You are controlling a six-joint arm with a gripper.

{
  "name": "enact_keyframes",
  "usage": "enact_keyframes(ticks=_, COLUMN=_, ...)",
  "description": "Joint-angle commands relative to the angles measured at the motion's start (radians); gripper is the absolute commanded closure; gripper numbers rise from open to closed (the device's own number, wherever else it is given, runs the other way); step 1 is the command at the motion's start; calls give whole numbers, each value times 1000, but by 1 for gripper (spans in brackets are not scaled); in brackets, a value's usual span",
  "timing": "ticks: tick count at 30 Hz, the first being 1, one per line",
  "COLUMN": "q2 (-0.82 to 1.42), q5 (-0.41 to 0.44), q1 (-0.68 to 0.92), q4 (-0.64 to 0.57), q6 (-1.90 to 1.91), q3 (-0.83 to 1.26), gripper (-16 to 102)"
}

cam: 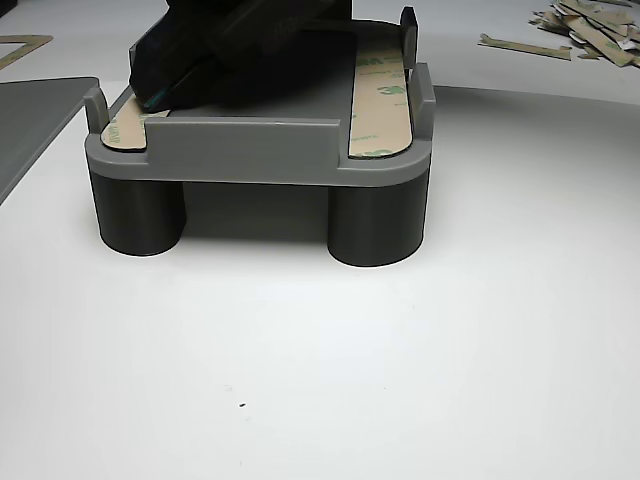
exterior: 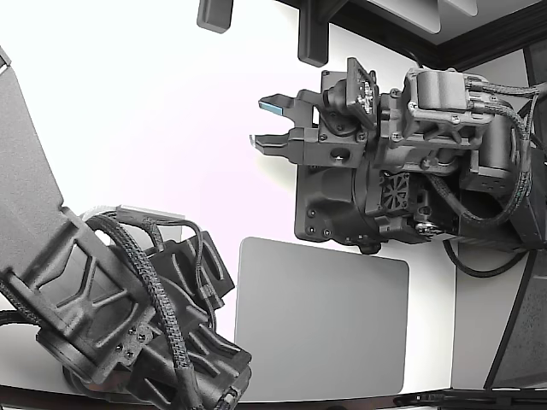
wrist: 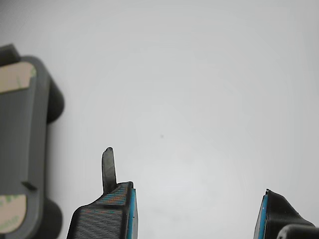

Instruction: Peel off protective film from adhesive tape.

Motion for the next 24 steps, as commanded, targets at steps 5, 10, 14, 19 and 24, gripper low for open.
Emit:
enact_keyframes(ticks=5, q2=21, q5=23, q1=38, q4=-6, q6=-9, q3=-25, gripper=-14)
enact_keyframes(ticks=10, q2=17, q5=54, q1=41, q4=-5, q6=8, q3=-57, gripper=26)
enact_keyframes(ticks=14, q2=5, q5=87, q1=52, q4=-14, q6=9, q3=-120, gripper=97)
enact_keyframes(ticks=19, q2=-54, q5=55, q1=66, q4=-37, q6=-173, q3=-178, gripper=97)
enact_keyframes(ticks=24, q2=-156, q5=41, q1=71, q4=20, q6=-607, q3=-262, gripper=97)
